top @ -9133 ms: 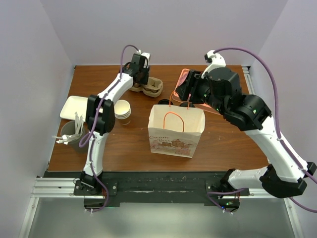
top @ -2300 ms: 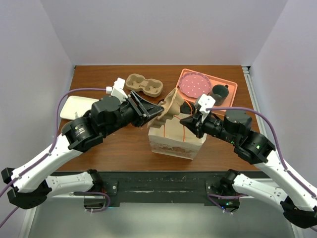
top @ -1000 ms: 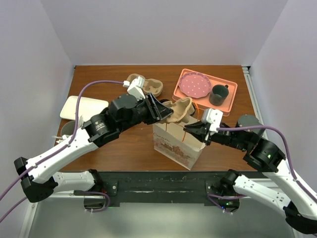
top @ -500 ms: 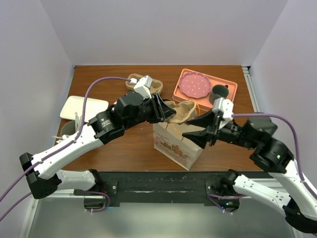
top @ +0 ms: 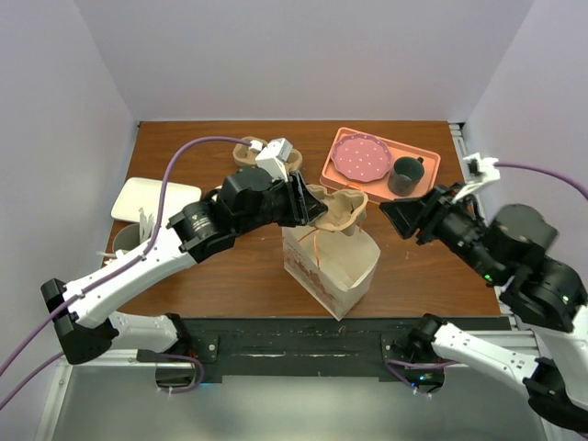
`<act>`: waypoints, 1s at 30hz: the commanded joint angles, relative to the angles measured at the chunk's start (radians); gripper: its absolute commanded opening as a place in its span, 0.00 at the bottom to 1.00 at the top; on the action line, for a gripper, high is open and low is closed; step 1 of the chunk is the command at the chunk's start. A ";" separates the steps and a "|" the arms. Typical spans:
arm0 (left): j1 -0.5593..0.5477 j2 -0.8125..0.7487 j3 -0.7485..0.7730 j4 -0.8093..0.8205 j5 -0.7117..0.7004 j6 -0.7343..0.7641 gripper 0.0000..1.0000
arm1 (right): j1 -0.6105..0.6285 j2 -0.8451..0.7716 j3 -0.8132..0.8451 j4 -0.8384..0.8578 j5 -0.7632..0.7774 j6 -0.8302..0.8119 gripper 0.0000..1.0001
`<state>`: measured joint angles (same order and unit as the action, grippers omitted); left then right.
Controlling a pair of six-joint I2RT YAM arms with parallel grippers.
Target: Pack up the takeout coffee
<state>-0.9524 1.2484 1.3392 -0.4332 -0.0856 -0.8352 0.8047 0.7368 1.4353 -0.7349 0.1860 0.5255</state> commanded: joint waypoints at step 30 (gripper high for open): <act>-0.006 0.051 0.126 -0.107 -0.006 0.145 0.30 | -0.001 0.101 -0.125 -0.347 -0.050 0.074 0.47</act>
<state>-0.9524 1.2957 1.4235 -0.5350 -0.0856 -0.7231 0.8043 0.8391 1.3167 -1.0565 0.1055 0.5732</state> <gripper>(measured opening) 0.422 0.502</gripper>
